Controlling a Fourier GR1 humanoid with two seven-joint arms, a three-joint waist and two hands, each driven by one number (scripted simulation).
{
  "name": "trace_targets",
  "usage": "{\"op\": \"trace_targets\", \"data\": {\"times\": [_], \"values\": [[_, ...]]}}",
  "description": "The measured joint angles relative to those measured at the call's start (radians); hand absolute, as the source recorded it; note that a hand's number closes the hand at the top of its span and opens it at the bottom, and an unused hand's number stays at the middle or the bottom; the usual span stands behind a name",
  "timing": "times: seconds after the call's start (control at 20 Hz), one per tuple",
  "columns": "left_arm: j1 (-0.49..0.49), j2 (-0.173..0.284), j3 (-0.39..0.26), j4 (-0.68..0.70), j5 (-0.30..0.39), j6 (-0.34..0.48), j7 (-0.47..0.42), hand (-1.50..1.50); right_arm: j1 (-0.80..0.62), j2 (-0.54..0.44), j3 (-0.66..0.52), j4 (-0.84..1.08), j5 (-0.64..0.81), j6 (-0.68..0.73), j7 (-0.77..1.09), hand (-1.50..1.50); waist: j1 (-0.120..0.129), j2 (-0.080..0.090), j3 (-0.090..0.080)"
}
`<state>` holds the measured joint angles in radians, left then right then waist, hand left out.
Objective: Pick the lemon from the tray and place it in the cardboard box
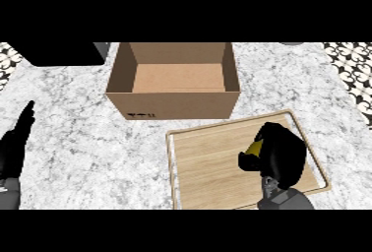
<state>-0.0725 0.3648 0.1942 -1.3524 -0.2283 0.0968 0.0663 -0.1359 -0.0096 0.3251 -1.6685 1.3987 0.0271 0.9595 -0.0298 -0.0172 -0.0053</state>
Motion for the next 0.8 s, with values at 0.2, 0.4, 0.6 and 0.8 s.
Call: {"op": "trace_targets", "data": {"times": [0.2, 0.4, 0.6, 0.8], "values": [[0.000, -0.008, -0.014, -0.009, -0.009, -0.002, -0.003, 0.00, -0.059, 0.003, 0.152, -0.088, 0.149, 0.022, 0.098, 1.50, 0.020, 0.006, 0.002], [-0.016, -0.004, -0.010, -0.002, -0.010, -0.012, -0.005, 0.00, -0.199, 0.001, 0.231, -0.095, 0.169, 0.064, 0.141, 1.50, 0.033, 0.013, 0.004], [-0.030, -0.011, -0.013, 0.005, -0.011, -0.019, -0.006, 0.00, -0.372, 0.000, 0.229, -0.025, 0.075, 0.070, 0.170, 1.50, 0.045, 0.017, 0.004], [-0.047, -0.019, -0.021, 0.010, -0.020, -0.015, -0.007, 0.00, -0.511, 0.001, 0.171, 0.067, -0.019, 0.027, 0.171, 1.50, 0.055, 0.021, 0.005]]}}
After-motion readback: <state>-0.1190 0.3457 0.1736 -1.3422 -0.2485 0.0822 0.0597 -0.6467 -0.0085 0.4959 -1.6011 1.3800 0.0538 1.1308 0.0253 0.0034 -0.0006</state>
